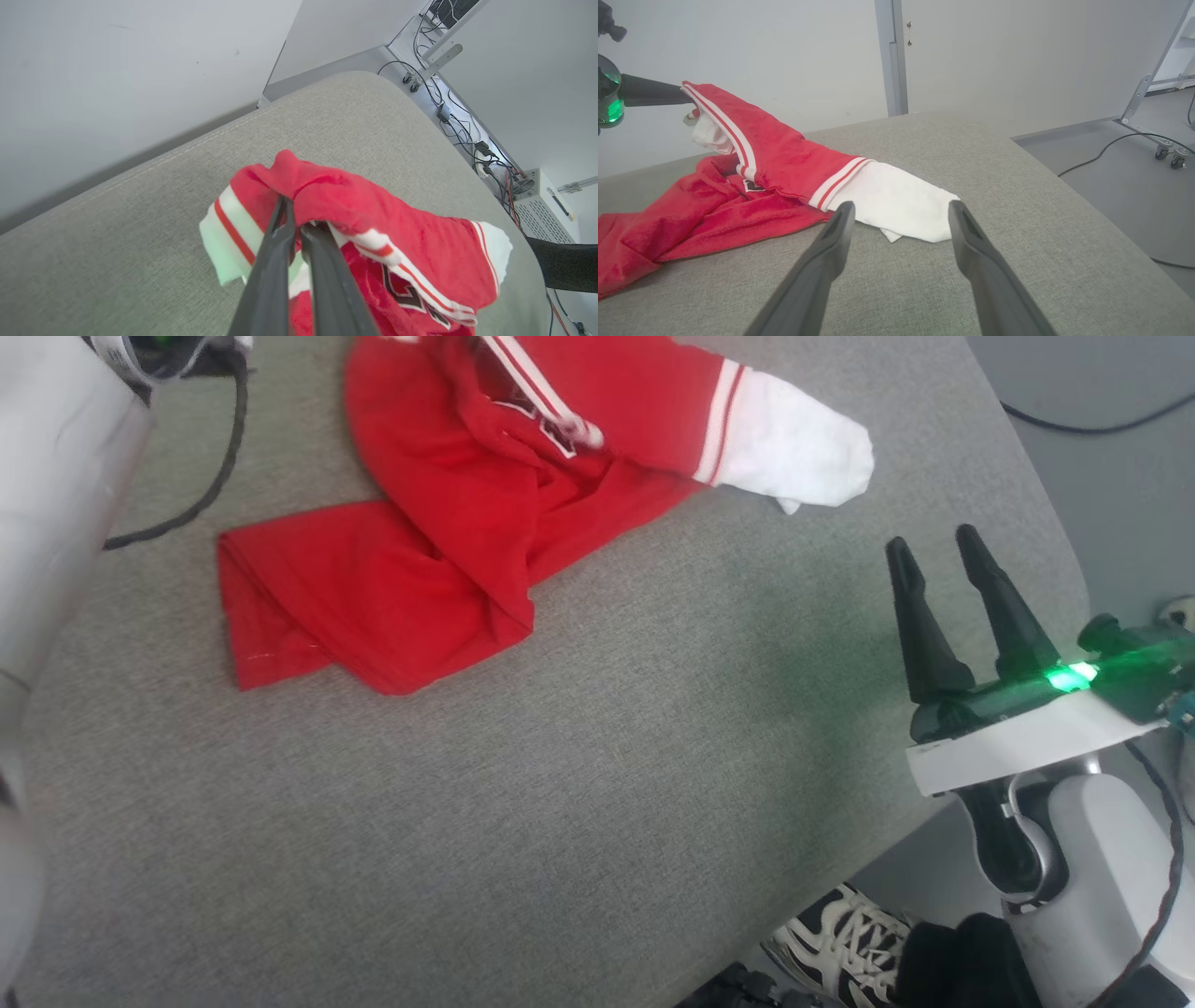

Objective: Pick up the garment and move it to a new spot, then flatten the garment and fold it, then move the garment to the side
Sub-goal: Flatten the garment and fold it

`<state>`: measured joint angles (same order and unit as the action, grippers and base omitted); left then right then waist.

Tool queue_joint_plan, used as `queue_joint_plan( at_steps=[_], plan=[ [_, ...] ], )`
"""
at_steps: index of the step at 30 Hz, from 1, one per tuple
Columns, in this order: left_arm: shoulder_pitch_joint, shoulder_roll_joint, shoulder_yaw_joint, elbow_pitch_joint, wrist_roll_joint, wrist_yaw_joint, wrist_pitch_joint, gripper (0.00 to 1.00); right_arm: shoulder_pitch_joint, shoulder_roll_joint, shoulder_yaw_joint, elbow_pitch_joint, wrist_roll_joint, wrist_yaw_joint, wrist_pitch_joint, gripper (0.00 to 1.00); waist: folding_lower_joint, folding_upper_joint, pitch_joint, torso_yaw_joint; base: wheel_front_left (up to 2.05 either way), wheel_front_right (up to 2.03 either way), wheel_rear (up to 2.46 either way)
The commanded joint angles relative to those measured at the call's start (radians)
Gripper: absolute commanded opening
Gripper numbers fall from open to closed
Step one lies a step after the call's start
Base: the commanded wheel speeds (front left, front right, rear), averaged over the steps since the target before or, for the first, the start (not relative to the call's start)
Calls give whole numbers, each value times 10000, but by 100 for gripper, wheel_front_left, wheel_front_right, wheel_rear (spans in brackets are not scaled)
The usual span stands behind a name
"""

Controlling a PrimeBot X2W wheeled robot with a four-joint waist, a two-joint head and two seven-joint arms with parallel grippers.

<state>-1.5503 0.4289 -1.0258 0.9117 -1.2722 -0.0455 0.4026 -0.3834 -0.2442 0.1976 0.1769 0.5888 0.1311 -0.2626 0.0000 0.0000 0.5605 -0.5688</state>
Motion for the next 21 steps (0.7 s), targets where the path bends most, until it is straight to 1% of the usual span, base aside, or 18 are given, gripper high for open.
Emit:
queue_joint_plan(
  at_steps=[1,5,6,8,10,11,12,13,15,18,21],
  plan=[
    [-161,-242,58,327,133,-67,-381,0,-173,127,97,61,82,-7,-26,100,0,0,215,-208,0,0,0],
    [-453,-849,-160,1025,597,-279,-1403,0,-250,251,177,77,106,-7,-24,100,0,0,400,-248,0,0,0],
    [-449,-1028,-357,1195,863,-350,-1549,0,-260,268,188,73,99,-7,-26,100,0,0,427,-252,0,0,0],
    [-446,-1340,-598,1538,1005,-467,-1702,0,-282,314,209,69,80,-7,-26,100,0,0,472,-256,0,0,0],
    [-545,-1527,-839,1891,1328,-536,-1868,0,-301,355,255,46,58,-7,-26,100,0,0,506,-255,0,0,0],
    [-598,-1590,-930,2062,1444,-565,-2015,35,-302,377,277,43,42,-7,-24,100,0,0,511,-257,0,0,0],
    [-596,-1672,-991,2174,1439,-609,-2072,94,-307,394,291,41,31,-7,-26,100,0,0,503,-257,0,0,0],
    [-600,-1728,-1070,2259,1500,-671,-2083,100,-305,396,304,54,17,-7,-26,100,0,0,477,-253,0,0,0],
    [-738,-1655,-1239,2380,1639,-753,-2106,100,-278,382,348,117,24,-7,-26,100,0,0,358,-252,0,0,0],
    [-847,-1531,-1516,2311,1747,-842,-1655,100,-251,298,390,261,72,-7,-24,100,0,0,103,-156,0,0,0],
    [-870,-1531,-1724,1817,1505,-846,-804,100,-180,217,368,297,93,-3,-26,100,0,0,-114,118,0,0,0]
  ],
)
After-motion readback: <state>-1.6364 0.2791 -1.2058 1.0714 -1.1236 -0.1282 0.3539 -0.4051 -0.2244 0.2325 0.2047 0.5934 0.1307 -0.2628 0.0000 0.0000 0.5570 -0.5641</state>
